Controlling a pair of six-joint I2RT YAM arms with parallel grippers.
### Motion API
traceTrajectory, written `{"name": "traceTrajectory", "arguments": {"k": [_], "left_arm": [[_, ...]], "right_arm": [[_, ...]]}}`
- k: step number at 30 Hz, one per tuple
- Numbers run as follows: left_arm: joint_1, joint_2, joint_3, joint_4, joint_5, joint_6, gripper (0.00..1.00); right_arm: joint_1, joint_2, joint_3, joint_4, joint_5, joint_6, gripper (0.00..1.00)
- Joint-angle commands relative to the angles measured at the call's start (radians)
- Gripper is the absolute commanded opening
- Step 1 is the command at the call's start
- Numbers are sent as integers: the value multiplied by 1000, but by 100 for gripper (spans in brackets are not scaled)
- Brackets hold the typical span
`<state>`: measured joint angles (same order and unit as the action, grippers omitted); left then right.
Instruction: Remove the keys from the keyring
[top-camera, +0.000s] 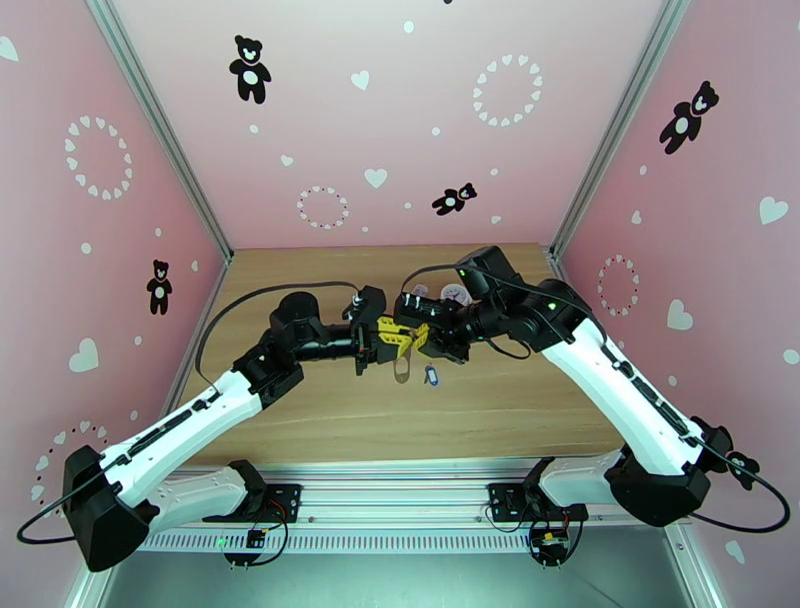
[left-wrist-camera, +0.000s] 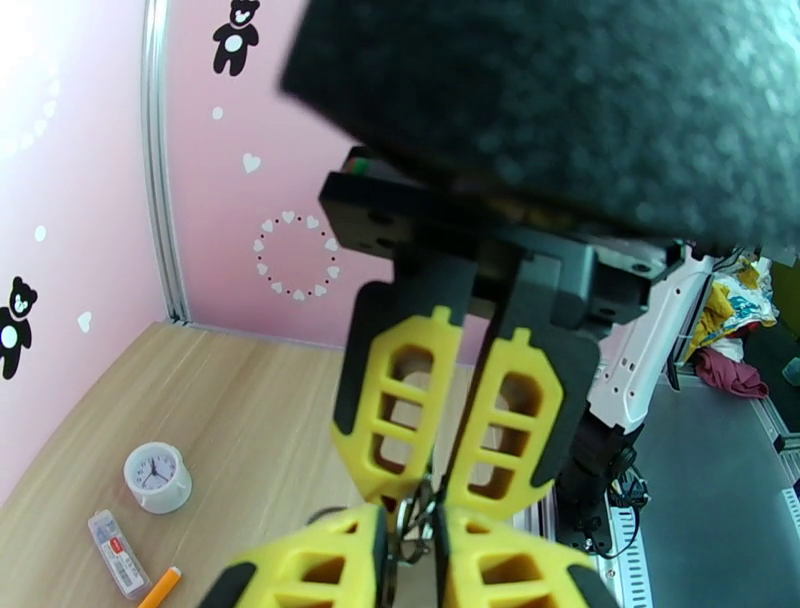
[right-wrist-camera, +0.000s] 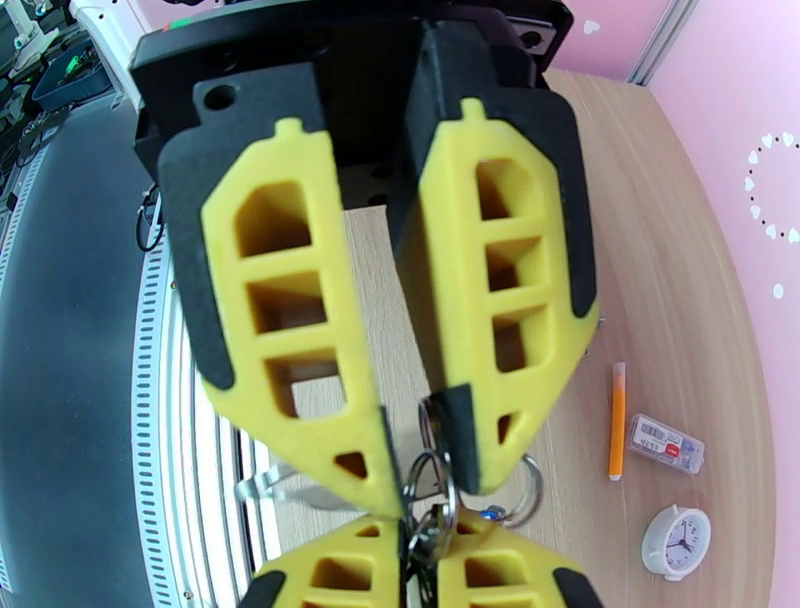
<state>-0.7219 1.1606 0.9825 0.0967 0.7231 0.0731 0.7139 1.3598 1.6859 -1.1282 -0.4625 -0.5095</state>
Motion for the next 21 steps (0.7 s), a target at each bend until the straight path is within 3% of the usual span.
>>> {"name": "traceTrajectory", "arguments": {"k": [1,9,14,21], "left_arm": [[1,22,47,-32,70,15,10],[1,35,86,-126,111,61,0],[1,29,101,-133,62,72,0],[1,17,103,-71,60,79,0]], "right_arm": [[4,-2,37,-4,5,-18,10],[4,-19,34,7,36,-24,14],[0,-47,11,4,58,14,35],[-87,-170,-64,147,-48,221,50]]}}
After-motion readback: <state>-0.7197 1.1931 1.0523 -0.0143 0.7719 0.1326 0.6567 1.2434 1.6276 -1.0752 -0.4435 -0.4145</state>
